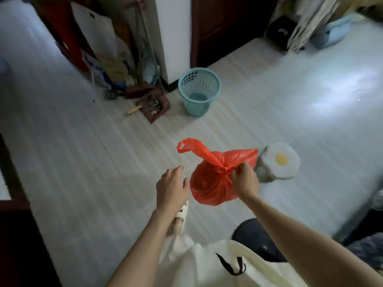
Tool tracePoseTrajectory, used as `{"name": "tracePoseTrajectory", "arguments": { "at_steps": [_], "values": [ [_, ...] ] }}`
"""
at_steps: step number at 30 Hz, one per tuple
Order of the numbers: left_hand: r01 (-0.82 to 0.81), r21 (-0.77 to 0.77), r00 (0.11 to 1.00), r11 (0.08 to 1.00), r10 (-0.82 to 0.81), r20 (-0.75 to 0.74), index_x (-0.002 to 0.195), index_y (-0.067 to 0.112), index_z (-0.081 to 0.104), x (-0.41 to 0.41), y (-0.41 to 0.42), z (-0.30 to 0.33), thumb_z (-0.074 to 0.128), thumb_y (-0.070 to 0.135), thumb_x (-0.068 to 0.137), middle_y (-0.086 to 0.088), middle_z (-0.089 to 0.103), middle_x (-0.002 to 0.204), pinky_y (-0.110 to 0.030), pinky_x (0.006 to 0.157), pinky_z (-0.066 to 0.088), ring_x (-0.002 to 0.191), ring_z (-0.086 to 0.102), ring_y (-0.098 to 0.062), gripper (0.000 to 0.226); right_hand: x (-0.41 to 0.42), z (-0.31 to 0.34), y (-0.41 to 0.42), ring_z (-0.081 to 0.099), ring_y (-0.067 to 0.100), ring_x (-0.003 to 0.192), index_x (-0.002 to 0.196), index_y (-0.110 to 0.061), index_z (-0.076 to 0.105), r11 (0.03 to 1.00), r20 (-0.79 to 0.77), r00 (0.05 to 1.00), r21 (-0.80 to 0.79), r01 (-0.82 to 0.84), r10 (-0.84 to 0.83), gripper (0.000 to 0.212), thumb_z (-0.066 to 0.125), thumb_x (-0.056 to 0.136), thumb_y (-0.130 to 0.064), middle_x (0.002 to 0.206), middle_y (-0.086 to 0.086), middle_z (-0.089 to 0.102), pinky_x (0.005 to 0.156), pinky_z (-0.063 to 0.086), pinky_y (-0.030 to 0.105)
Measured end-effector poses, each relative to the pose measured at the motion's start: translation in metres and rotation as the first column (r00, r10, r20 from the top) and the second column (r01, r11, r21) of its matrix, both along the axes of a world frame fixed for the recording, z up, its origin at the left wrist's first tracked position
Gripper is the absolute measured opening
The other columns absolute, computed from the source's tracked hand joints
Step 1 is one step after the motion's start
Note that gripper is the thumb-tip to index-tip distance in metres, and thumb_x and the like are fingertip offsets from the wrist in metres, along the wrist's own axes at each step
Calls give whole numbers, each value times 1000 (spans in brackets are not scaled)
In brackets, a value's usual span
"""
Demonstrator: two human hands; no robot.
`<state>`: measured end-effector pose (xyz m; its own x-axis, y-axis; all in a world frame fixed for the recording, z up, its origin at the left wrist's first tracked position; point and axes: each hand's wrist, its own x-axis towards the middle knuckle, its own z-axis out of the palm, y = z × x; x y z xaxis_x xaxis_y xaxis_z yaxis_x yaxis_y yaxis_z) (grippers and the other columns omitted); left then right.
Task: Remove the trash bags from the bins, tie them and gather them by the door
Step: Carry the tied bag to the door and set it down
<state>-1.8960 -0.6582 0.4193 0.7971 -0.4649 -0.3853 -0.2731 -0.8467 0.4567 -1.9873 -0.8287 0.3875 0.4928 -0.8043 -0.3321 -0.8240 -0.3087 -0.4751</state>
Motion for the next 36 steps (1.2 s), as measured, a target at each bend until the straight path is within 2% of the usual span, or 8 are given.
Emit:
{"name": "tracePoseTrajectory", "arguments": {
  "at_steps": [4, 6, 11, 15, 23, 26, 30, 36],
  "values": [
    [226, 22, 973, 974, -227, 34, 136, 16, 41, 69, -74, 18, 44, 29, 92, -9, 46, 138, -37, 101, 37, 124, 45, -27, 46, 20, 30, -64, 60, 34, 88, 86, -2, 57, 978, 152, 966, 13, 209, -209, 13, 50, 85, -13, 90, 16, 64, 68, 37, 34],
    [332, 42, 939, 942, -335, 80, 136, 15, 40, 96, -117, 25, 44, 29, 92, -9, 46, 138, -37, 100, 36, 124, 45, -28, 47, 26, 43, -100, 61, 33, 88, 85, -2, 60, 955, 192, 937, 2, 298, -292, 13, 52, 84, -13, 89, 16, 65, 70, 38, 33],
    [579, 30, 804, 815, -577, 146, 138, 19, 36, 133, -250, 32, 44, 31, 91, -5, 40, 143, -40, 106, 31, 130, 38, -25, 50, 32, 61, -191, 63, 31, 90, 91, -3, 63, 877, 260, 849, -19, 480, -460, 14, 53, 84, -11, 94, 17, 70, 78, 44, 34],
    [729, 69, 658, 681, -726, 202, 140, 20, 34, 140, -386, 23, 45, 34, 90, -5, 37, 146, -41, 112, 24, 135, 32, -23, 53, 34, 56, -295, 63, 33, 95, 96, -4, 63, 802, 280, 773, -18, 597, -569, 17, 54, 84, -13, 99, 19, 69, 81, 45, 36],
    [837, 189, 470, 513, -852, 233, 141, 22, 29, 146, -642, 39, 42, 36, 91, -2, 34, 147, -40, 112, 21, 136, 30, -22, 54, 30, 68, -515, 61, 35, 95, 94, -3, 61, 726, 271, 694, 29, 687, -667, 16, 53, 84, -12, 98, 20, 68, 78, 43, 36],
    [857, 154, 449, 491, -860, 241, 142, 23, 28, 140, -722, 55, 42, 37, 91, -1, 32, 149, -39, 113, 19, 138, 27, -20, 54, 19, 81, -592, 60, 34, 93, 91, -3, 61, 701, 279, 664, 53, 711, -694, 13, 53, 83, -10, 95, 18, 68, 75, 40, 33],
    [884, 156, 397, 440, -885, 245, 142, 23, 28, 139, -829, 56, 41, 37, 92, -2, 32, 149, -38, 113, 19, 138, 27, -20, 54, 6, 83, -695, 61, 32, 94, 91, -5, 63, 645, 286, 607, 59, 761, -742, 15, 54, 81, -11, 96, 17, 69, 79, 43, 33],
    [926, 112, 321, 361, -907, 271, 141, 22, 29, 122, -1049, 43, 42, 35, 92, -3, 34, 148, -41, 112, 22, 136, 30, -23, 53, -17, 78, -888, 59, 32, 93, 85, -2, 62, 563, 271, 530, 58, 824, -804, 13, 56, 81, -13, 91, 17, 67, 70, 35, 30]
  ]
}}
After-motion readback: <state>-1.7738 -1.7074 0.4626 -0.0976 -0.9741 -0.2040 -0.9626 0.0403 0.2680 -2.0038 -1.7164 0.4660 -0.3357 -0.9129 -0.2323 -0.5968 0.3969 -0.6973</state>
